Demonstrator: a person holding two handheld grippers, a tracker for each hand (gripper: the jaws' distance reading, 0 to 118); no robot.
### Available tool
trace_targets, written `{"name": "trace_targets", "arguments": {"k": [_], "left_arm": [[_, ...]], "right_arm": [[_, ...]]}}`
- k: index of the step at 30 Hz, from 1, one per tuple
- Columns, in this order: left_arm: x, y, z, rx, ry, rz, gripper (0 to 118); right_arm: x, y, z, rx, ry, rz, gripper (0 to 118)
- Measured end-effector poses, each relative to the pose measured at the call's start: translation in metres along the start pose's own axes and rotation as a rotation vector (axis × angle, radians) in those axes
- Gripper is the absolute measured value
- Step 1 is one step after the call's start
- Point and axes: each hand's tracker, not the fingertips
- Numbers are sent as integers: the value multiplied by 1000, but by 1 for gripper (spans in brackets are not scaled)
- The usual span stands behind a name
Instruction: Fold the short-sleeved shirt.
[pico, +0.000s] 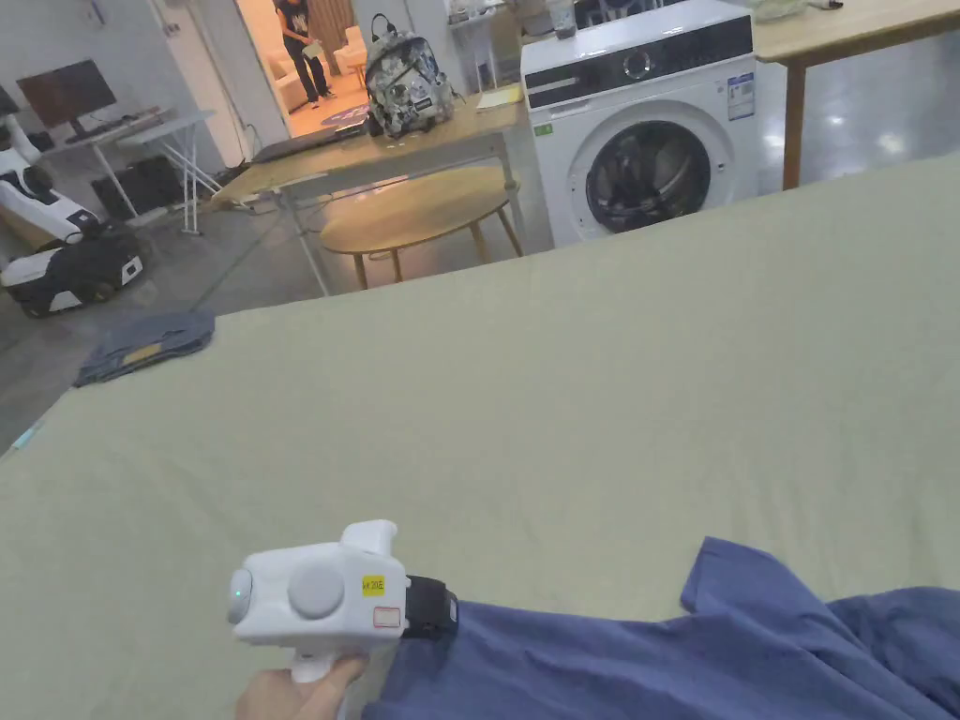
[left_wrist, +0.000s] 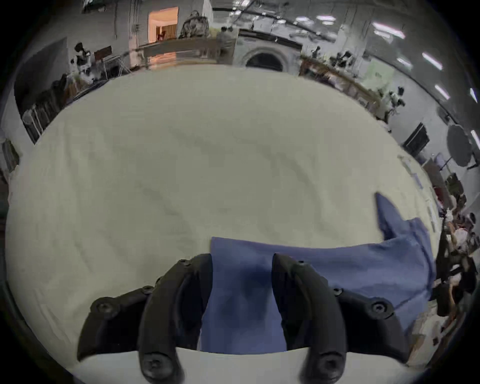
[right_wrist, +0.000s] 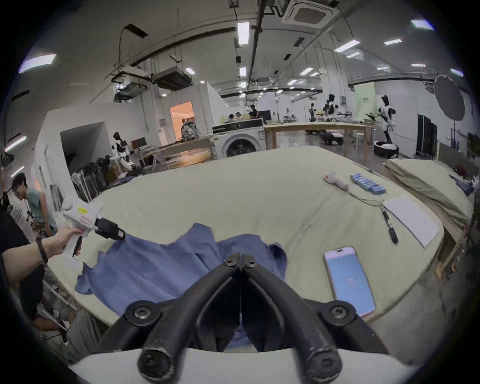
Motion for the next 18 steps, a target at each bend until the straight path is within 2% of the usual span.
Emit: {"name": "trace_targets", "arguments": {"k": [4, 5, 6, 7, 9, 10, 12, 13, 15, 18], "left_arm": [[2, 2, -20, -34, 10, -32, 42], [6, 3, -17, -29, 16, -43, 36], [8, 6, -16, -47, 22, -87, 25], [10, 7, -15, -53, 24, -117, 1], [20, 8, -20, -57, 0, -106, 0], [25, 5, -24, -64, 64, -153, 0], [30, 0, -30, -59, 91, -194, 0], [30, 2, -29, -61, 87, -183, 0], [32, -1, -21, -64, 80, -156, 0], [28, -3, -18, -62, 56, -125, 0]], "right_arm": [[15, -7, 4, -45, -48, 12, 0], [18, -9, 6, -55, -54, 18, 0], [19, -12, 9, -58, -63, 20, 0], [20, -14, 12, -65, -71, 16, 0], [23, -18, 16, -96, -82, -3, 0], [22, -21, 18, -114, -87, -17, 5], [22, -29, 14, -171, -134, -93, 45], [20, -34, 11, -172, -147, -143, 61], [21, -44, 1, -209, -133, -230, 61], [29, -64, -29, -292, -140, -313, 61]]}}
